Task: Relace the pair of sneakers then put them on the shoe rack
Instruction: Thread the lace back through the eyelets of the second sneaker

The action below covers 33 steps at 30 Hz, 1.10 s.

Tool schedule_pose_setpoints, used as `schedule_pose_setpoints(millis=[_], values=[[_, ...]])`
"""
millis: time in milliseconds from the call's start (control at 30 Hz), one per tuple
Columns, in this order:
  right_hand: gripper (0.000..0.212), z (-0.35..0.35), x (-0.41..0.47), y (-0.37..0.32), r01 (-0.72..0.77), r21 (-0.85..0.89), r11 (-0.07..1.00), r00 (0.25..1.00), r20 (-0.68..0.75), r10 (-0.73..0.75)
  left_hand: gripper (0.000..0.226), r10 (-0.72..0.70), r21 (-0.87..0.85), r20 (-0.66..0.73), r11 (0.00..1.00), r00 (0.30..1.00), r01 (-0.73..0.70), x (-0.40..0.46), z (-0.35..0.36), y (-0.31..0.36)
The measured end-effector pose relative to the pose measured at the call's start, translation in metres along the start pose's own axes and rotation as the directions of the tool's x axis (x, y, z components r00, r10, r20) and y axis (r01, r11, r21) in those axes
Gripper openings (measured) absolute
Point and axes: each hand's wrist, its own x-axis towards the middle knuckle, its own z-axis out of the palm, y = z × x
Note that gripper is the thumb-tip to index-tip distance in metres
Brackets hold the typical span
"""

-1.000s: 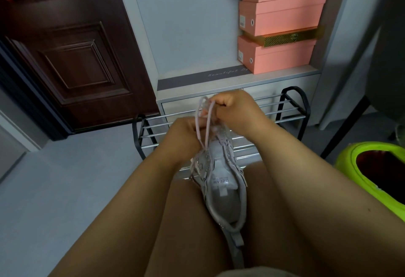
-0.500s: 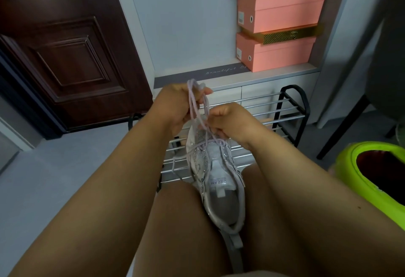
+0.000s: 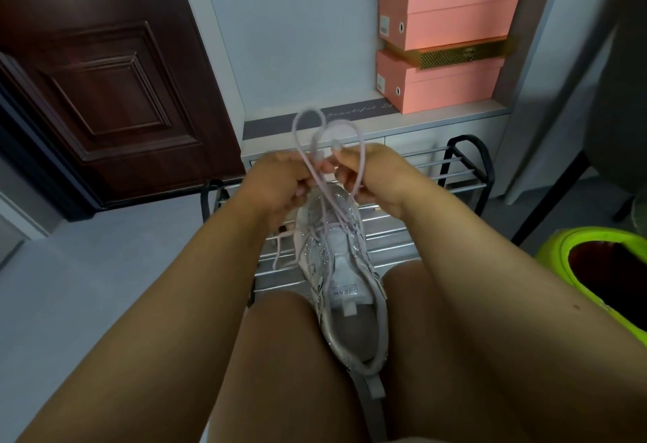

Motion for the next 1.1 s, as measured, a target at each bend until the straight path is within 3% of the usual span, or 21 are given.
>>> schedule_pose_setpoints(millis=[67,133,200,367,467,633,700,833,967,1033,1100], values=[[0.026,0.000,-0.006,0.014,-0.049,-0.001,0.999,0.992,0.120,0.049,0.030,0.018,-0.049,-0.023,0.999,1.000,-0.019,0.006,-0.003,0.007],[0.015,0.006,-0.012,0.021,-0.019,-0.126,0.992,0.978,0.204,0.045,0.029,0.043,-0.038,-0.009,0.998,0.999,-0.043,0.009,-0.003,0.013],[0.017,0.009,-0.013,0.020,0.010,-0.174,0.985,0.987,0.163,0.019,0.027,0.043,-0.015,0.002,0.999,0.999,-0.043,0.011,0.001,0.012],[0.025,0.004,-0.006,0.009,0.012,-0.103,0.995,1.000,0.023,-0.010,0.023,-0.023,-0.048,0.011,0.999,1.000,0.023,0.016,-0.003,-0.009],[0.027,0.003,0.000,0.003,0.030,-0.028,0.999,0.999,-0.035,-0.031,0.024,-0.056,-0.021,0.101,0.998,0.993,0.059,0.012,-0.004,-0.019],[0.026,0.004,0.008,-0.003,0.007,0.076,0.997,0.991,-0.133,0.003,0.018,-0.066,-0.144,0.277,0.983,0.959,0.110,0.003,-0.005,-0.019],[0.029,0.004,0.011,-0.006,0.008,0.090,0.996,0.987,-0.160,0.007,0.022,-0.061,-0.069,0.344,0.993,0.937,0.091,0.000,-0.005,-0.020],[0.028,0.007,0.013,-0.015,0.030,0.077,0.997,0.991,-0.130,-0.019,0.021,0.028,0.173,0.235,0.982,0.971,-0.070,-0.001,0.003,-0.015],[0.035,0.001,0.013,-0.010,-0.001,0.157,0.988,0.995,-0.097,0.017,0.022,0.104,0.086,0.078,0.990,0.992,-0.111,0.006,0.001,0.008],[0.033,-0.002,0.008,0.000,-0.041,0.213,0.976,0.999,0.022,0.037,0.023,0.122,-0.025,0.001,0.992,0.993,-0.122,0.013,-0.003,0.022],[0.024,-0.001,-0.001,0.010,-0.038,0.129,0.991,0.985,0.169,0.016,0.024,0.136,-0.066,-0.045,0.988,0.990,-0.139,0.020,-0.006,0.032]])
